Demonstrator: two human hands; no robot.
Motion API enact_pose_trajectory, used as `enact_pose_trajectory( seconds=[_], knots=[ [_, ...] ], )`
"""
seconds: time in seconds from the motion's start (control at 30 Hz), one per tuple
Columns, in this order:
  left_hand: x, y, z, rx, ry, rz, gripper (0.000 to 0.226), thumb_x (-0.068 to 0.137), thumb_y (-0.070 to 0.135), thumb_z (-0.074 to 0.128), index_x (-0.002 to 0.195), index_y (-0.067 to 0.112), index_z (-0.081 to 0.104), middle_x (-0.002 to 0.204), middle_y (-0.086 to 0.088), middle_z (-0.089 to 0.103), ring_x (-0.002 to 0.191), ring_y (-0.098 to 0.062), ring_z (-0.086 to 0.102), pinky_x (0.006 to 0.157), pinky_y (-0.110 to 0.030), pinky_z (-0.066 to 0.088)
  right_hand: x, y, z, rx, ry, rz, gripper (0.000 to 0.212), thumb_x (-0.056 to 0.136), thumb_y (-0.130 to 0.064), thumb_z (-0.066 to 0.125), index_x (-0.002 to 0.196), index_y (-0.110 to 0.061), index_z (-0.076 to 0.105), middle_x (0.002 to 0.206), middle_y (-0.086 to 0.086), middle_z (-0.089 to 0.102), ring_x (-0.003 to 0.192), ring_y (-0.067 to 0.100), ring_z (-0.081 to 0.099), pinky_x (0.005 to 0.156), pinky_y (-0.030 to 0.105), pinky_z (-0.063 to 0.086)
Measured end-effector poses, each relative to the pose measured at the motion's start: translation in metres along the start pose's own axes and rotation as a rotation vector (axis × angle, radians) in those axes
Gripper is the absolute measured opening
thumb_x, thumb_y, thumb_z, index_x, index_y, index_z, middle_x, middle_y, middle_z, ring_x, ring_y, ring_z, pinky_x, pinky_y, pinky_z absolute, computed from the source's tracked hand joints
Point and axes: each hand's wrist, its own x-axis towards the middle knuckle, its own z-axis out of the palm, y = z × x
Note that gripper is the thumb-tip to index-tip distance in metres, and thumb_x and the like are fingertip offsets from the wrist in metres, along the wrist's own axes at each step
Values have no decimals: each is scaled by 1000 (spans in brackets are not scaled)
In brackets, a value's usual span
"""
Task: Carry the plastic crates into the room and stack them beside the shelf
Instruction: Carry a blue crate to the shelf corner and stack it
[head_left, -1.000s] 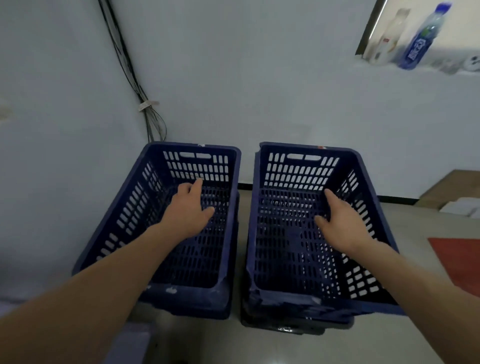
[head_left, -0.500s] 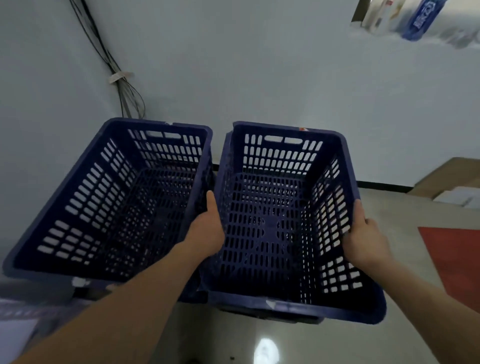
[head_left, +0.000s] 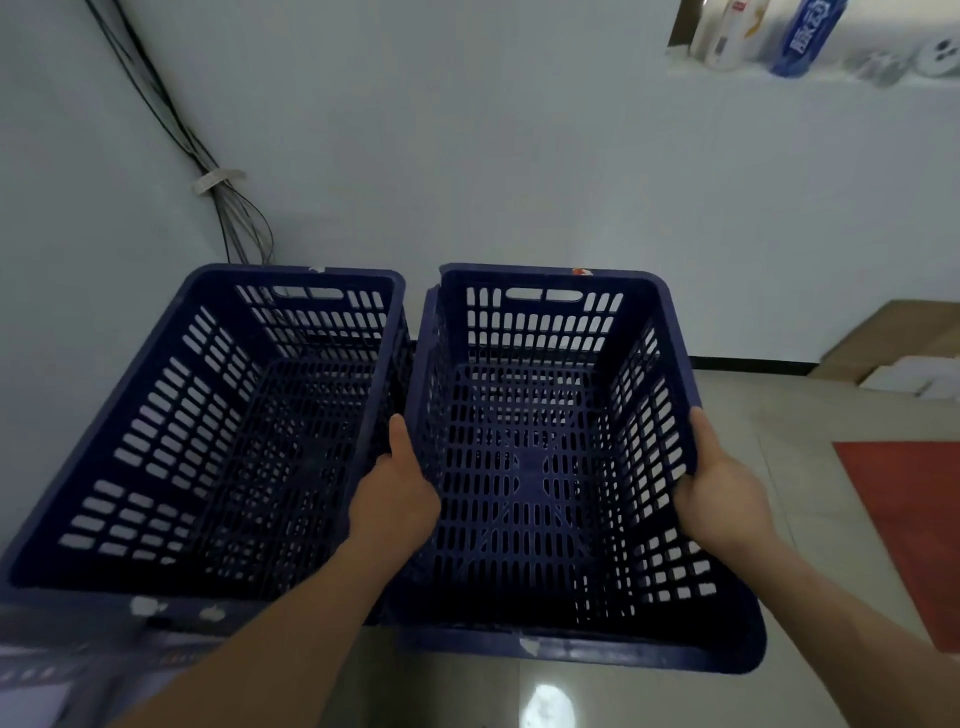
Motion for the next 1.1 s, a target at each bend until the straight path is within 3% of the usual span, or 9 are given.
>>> enact_pose_trajectory(
  seconds=[0.1, 0.17, 0.2, 0.27, 0.3, 0.37, 0.67, 0.8, 1.1],
  knots=[
    [-5, 1, 5, 119, 129, 99, 91, 98, 15, 52, 158, 9, -16, 154, -18, 25, 132, -37, 37, 87, -35, 47, -2, 0, -1, 80, 14, -1, 86, 92, -6, 57, 162, -33, 16, 92, 12, 67, 73, 33, 62, 71, 45, 56],
    [-5, 0, 6, 163, 150, 185, 93, 96, 12, 53, 158, 9, -17, 160, -17, 11, 140, -39, 28, 96, -36, 46, -2, 0, -1, 69, 2, 5, 89, 92, -7, 57, 164, -32, 10, 92, 12, 66, 72, 31, 62, 69, 44, 55],
    [-3, 0, 6, 183, 137, 203, 95, 96, 11, 54, 158, 10, -18, 161, -17, 9, 134, -37, 37, 92, -34, 48, -1, 1, -1, 60, -7, 14, 91, 93, -7, 56, 165, -32, 6, 89, 11, 65, 70, 30, 61, 67, 42, 54],
    [1, -2, 6, 214, 116, 204, 98, 96, 11, 56, 157, 11, -22, 155, -19, 18, 93, -25, 56, 65, -24, 46, -1, 1, 0, 51, -15, 31, 92, 96, -7, 55, 166, -32, 2, 79, 7, 62, 64, 26, 59, 61, 38, 49],
    [2, -2, 6, 215, 114, 192, 100, 96, 11, 56, 155, 12, -25, 147, -19, 25, 75, -19, 52, 54, -21, 39, -1, 1, 0, 50, -16, 33, 92, 96, -6, 54, 166, -33, 1, 76, 7, 61, 62, 26, 59, 59, 37, 48],
    [3, -4, 10, 228, 118, 179, 102, 97, 12, 56, 147, 16, -33, 132, -15, 37, 62, -13, 41, 46, -21, 29, 0, 1, 0, 62, -28, 20, 93, 96, -4, 53, 166, -35, 0, 74, 8, 63, 61, 28, 61, 57, 38, 50],
    [3, 2, 11, 292, 124, 145, 104, 96, 12, 55, 145, 15, -37, 122, -11, 37, 63, -13, 43, 50, -23, 37, 4, 6, 0, 22, -35, -7, 96, 96, -3, 56, 167, -30, -3, 70, 9, 63, 57, 28, 59, 57, 40, 49],
    [7, 6, 11, 320, 127, 157, 104, 96, 15, 57, 147, 11, -34, 125, -15, 36, 60, -12, 36, 48, -22, 30, 16, 5, -1, 2, -23, -5, 97, 93, -2, 55, 166, -31, -3, 73, 13, 64, 59, 32, 60, 62, 45, 55],
    [8, 6, 11, 227, 120, 148, 98, 95, 10, 53, 156, 14, -24, 133, -16, 35, 64, -15, 43, 51, -24, 37, 11, 0, -3, -16, -34, 7, 98, 89, -2, 55, 165, -29, -1, 72, 8, 61, 59, 27, 59, 54, 37, 43]
  ],
)
